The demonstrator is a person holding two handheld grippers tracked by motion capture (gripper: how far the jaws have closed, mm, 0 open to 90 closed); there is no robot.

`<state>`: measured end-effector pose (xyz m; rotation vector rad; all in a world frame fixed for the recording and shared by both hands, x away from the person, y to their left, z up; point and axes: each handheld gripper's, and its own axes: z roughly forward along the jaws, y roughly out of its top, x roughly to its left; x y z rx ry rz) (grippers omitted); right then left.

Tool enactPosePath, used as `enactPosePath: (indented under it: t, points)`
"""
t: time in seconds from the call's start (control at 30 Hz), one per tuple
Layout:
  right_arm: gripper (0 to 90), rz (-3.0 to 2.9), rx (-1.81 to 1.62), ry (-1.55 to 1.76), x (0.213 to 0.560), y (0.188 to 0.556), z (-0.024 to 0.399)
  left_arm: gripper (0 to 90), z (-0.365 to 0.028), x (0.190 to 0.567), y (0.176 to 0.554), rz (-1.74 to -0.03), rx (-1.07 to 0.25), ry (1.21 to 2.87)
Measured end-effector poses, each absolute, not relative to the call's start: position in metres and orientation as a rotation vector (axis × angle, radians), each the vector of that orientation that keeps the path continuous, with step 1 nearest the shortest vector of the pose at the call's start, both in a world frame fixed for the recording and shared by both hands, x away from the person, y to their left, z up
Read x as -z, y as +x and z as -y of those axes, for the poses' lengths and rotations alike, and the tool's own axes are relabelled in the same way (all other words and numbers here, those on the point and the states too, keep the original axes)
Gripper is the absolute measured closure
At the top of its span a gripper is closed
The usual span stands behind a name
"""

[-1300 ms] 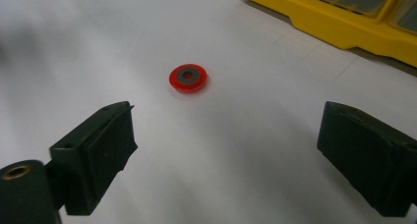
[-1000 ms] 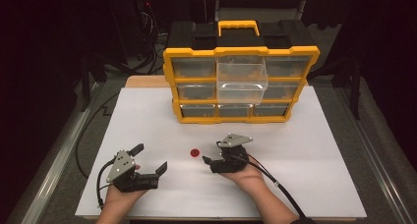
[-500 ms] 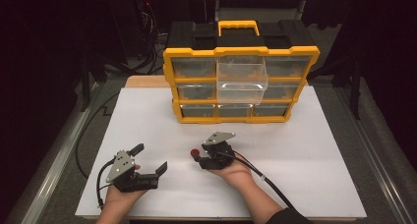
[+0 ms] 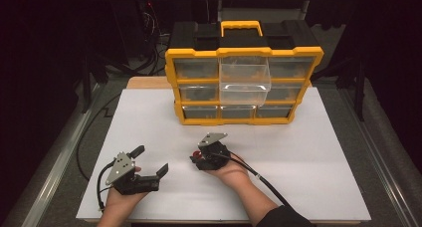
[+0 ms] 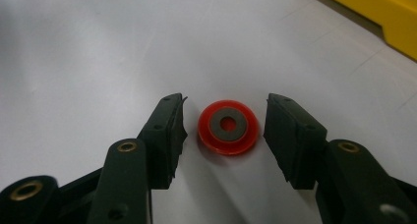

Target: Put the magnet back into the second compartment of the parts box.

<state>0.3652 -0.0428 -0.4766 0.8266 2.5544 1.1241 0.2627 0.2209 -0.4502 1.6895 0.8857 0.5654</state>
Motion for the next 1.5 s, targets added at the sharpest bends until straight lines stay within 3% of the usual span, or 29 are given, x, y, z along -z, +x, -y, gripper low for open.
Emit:
enactPosePath:
  t: [0.3,0.53,0.97,1.5]
  points:
    - [54.2,-2.565,-1.092,0.806,0.478,0.367,0.04,0.3,-0.221,0.45,0.263,-0.886,-0.562,1.687]
    - [63.5,-2.576,-1.085,0.803,0.477,0.37,0.042,0.3,-0.221,0.45,0.263,-0.886,-0.563,1.687]
    - [64.7,-2.554,-1.09,0.79,0.477,0.368,0.043,0.3,-0.221,0.451,0.263,-0.883,-0.56,1.693]
    - [64.6,-2.557,-1.154,0.765,0.46,0.338,0.104,0.3,-0.219,0.452,0.263,-0.875,-0.565,1.705]
